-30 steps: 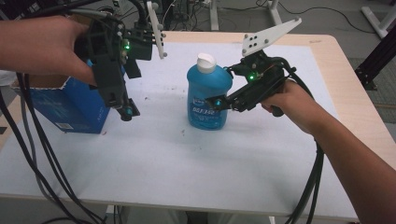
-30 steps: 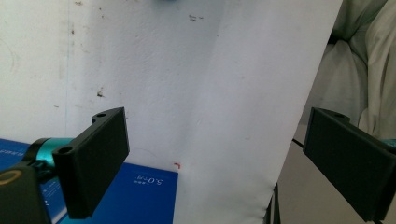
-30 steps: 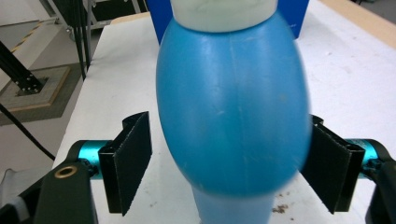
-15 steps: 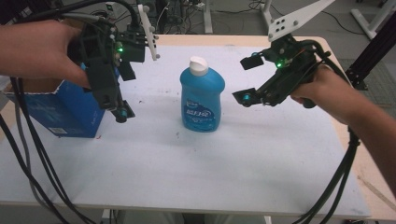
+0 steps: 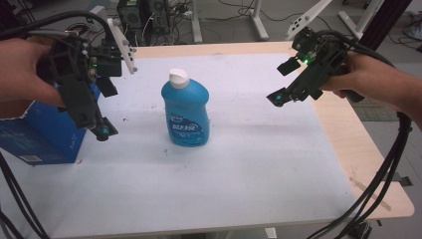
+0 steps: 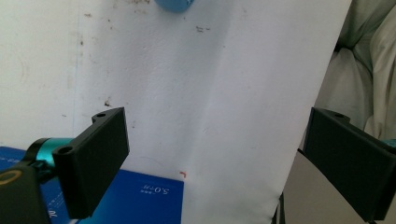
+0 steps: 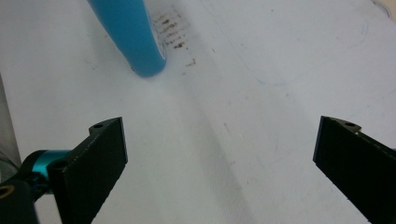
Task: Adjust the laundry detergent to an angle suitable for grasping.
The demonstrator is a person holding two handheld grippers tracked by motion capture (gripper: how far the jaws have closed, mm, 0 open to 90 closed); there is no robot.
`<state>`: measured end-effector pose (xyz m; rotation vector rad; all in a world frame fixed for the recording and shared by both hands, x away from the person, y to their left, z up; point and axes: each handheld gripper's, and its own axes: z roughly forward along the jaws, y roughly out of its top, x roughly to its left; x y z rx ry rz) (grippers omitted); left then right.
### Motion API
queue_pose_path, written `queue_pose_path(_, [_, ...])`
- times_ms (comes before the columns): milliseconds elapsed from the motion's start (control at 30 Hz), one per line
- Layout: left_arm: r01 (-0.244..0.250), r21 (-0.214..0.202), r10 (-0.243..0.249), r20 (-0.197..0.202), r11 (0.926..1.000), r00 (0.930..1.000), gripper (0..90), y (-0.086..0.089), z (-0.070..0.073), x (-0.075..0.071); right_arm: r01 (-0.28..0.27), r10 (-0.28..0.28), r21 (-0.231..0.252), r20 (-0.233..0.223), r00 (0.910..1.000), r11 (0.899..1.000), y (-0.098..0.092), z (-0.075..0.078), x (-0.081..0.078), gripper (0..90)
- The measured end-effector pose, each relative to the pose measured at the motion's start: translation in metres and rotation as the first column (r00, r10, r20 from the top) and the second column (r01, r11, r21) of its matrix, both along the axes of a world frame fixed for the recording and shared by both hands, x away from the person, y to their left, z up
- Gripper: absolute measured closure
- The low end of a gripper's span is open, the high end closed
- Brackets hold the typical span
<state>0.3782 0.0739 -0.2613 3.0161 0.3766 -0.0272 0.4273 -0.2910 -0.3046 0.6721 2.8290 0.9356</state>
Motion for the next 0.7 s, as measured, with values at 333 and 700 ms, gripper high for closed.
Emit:
queue_pose_path(333, [-0.008, -0.011, 0.008, 0.004, 0.9999, 1.0000, 7.0, -0.0015, -0.0001, 0.0023, 0.003, -0.007, -0.092, -0.049, 0.9988, 0.996, -0.0027, -0.0090, 0.0001, 2.0])
queue_pose_path(700, [-0.009, -0.019, 0.010, 0.008, 0.9998, 0.9999, 7.0, -0.0008, 0.0011, 0.0025, -0.015, 0.011, -0.093, -0.045, 0.9989, 0.996, -0.0023, -0.0083, -0.0013, 2.1])
